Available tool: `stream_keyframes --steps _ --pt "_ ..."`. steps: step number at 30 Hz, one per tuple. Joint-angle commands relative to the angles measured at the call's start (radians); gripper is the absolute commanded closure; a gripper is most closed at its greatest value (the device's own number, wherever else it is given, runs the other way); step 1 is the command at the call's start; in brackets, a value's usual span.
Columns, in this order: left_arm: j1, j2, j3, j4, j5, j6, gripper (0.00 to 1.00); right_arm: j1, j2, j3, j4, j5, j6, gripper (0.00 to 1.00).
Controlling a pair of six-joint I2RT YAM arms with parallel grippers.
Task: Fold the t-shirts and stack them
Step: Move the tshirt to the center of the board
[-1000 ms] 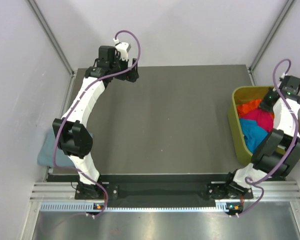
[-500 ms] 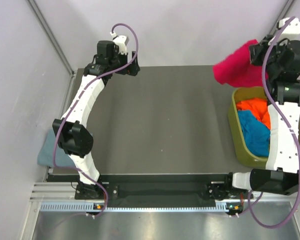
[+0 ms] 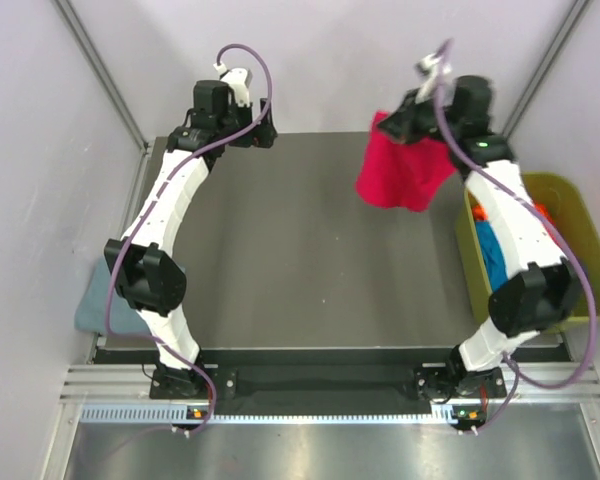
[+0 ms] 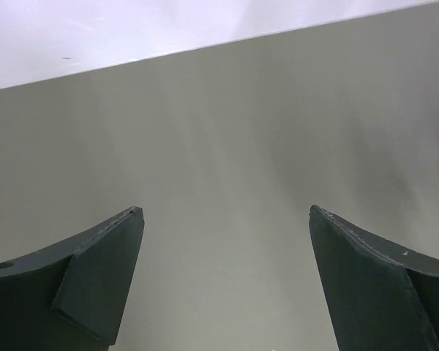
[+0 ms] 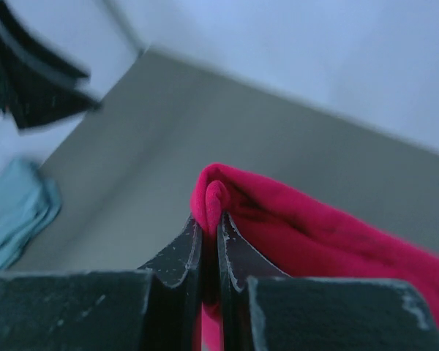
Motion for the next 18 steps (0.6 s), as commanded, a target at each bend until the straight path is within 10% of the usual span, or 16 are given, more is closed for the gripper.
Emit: stream_keyframes --steps 1,8,10,12,18 --pt "-0.002 -0.076 -0.014 0.029 -0.106 -0.004 0.01 0.175 0.048 0.029 0.016 -0.125 -0.049 1.0" --pt "-0.002 -0.107 -0.064 0.044 -0.225 0.024 0.01 0.22 0.119 0.077 0.068 -0.081 0.006 1.0" --pt "-0.002 -0.115 -0.068 0.04 -0.212 0.027 0.01 0.196 0.125 0.029 0.065 -0.064 -0.005 0.63" --pt "-0.002 -0.118 -0.071 0.026 -0.17 0.041 0.01 0.178 0.129 -0.005 0.053 -0.042 -0.008 0.47" --pt "-0.002 -0.148 -0.155 -0.043 -0.102 0.095 0.01 0.154 0.056 -0.141 0.01 0.128 -0.072 0.36"
